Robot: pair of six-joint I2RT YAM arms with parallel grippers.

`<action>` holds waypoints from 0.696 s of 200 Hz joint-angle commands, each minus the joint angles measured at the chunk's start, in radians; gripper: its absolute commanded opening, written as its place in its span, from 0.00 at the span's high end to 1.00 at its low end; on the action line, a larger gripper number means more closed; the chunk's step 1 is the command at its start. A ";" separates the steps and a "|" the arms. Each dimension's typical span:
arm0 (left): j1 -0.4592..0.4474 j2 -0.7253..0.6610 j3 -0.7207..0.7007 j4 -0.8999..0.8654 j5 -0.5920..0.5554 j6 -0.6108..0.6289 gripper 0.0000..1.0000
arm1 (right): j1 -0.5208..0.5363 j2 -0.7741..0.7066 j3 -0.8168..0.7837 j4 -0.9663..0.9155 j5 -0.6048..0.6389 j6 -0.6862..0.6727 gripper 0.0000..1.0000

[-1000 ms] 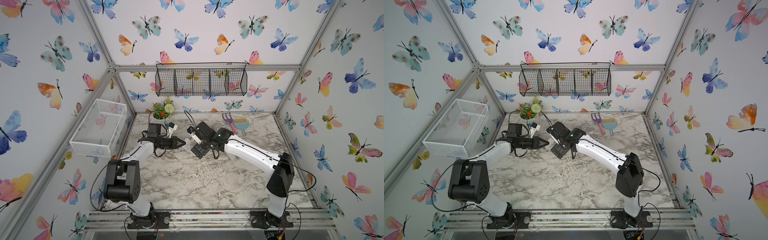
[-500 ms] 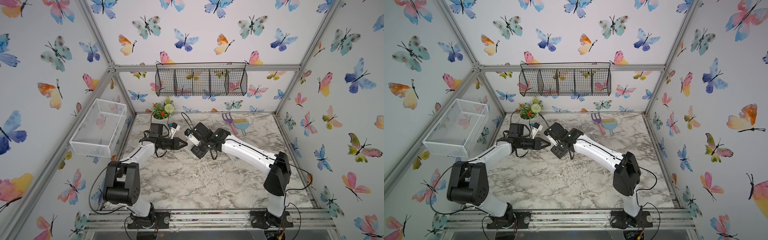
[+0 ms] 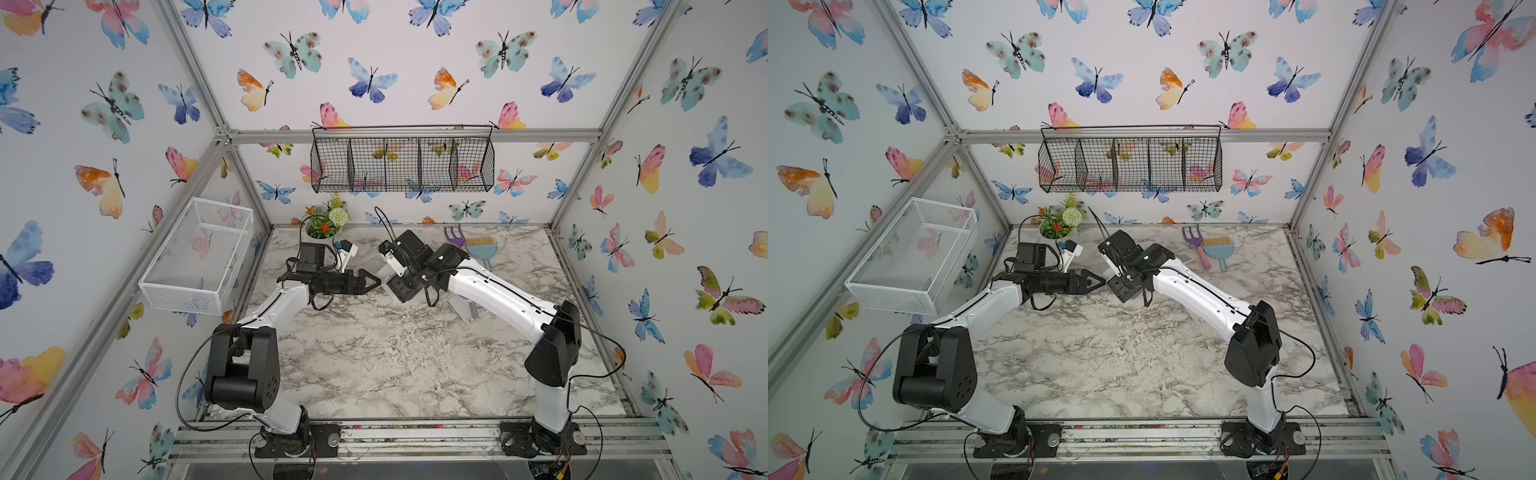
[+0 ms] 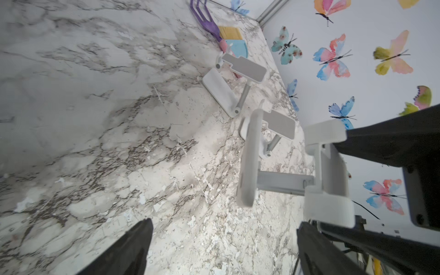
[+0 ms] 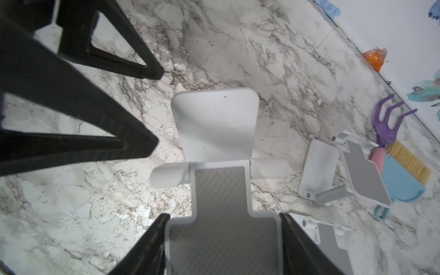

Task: Open the phone stand
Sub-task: Open the phone stand, then place the phone stand at the center of the board.

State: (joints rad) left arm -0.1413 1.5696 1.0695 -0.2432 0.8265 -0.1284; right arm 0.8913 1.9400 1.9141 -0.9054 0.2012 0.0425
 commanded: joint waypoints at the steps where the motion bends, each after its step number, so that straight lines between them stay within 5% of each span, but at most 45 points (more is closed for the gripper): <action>1: -0.001 -0.049 0.019 0.009 -0.197 -0.050 0.02 | -0.026 0.035 0.032 -0.050 0.029 0.045 0.59; 46: -0.003 -0.154 -0.026 0.031 -0.437 -0.104 0.02 | -0.069 0.164 0.103 -0.167 0.040 0.114 0.58; 139: -0.012 -0.231 -0.099 -0.001 -0.422 -0.120 0.02 | -0.121 0.460 0.441 -0.383 0.162 0.235 0.55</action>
State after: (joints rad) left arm -0.1463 1.3743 0.9749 -0.2249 0.4149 -0.2447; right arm 0.7959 2.3707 2.3112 -1.1984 0.2974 0.2302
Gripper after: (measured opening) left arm 0.983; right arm 0.677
